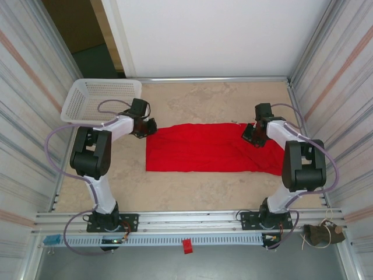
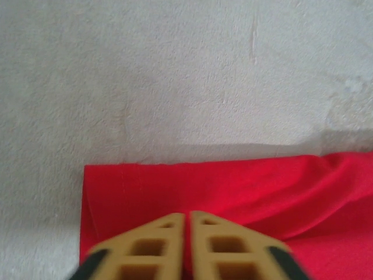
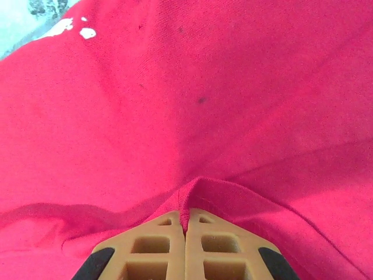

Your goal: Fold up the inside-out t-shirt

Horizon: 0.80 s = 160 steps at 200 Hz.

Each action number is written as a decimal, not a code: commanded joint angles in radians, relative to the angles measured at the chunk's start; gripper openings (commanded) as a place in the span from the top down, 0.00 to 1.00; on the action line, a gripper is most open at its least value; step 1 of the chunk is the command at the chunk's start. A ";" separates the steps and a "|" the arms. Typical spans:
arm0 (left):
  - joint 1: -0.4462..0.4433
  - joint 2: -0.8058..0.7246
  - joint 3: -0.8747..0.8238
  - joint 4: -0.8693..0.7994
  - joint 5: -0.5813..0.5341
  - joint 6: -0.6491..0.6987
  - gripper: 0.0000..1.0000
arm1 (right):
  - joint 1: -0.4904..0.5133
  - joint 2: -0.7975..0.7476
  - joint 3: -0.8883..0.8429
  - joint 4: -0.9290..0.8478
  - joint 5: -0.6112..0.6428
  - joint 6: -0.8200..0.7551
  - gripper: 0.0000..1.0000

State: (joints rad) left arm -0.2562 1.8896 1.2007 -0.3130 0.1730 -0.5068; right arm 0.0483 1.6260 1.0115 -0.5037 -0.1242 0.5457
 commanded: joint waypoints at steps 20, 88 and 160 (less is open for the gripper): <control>0.009 0.026 0.064 0.012 0.013 0.011 1.00 | 0.021 -0.187 -0.041 -0.050 -0.019 0.006 1.00; 0.018 0.052 0.134 -0.002 0.000 0.017 1.00 | 0.128 -0.415 -0.180 -0.100 -0.049 0.084 1.00; 0.020 0.022 0.142 -0.011 0.017 0.018 1.00 | 0.152 -0.612 -0.260 -0.191 0.030 0.152 0.52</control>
State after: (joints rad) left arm -0.2413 1.9282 1.3186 -0.3107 0.1795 -0.5007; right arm 0.3088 1.0447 0.7532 -0.6430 -0.1528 0.6819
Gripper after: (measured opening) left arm 0.047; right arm 0.470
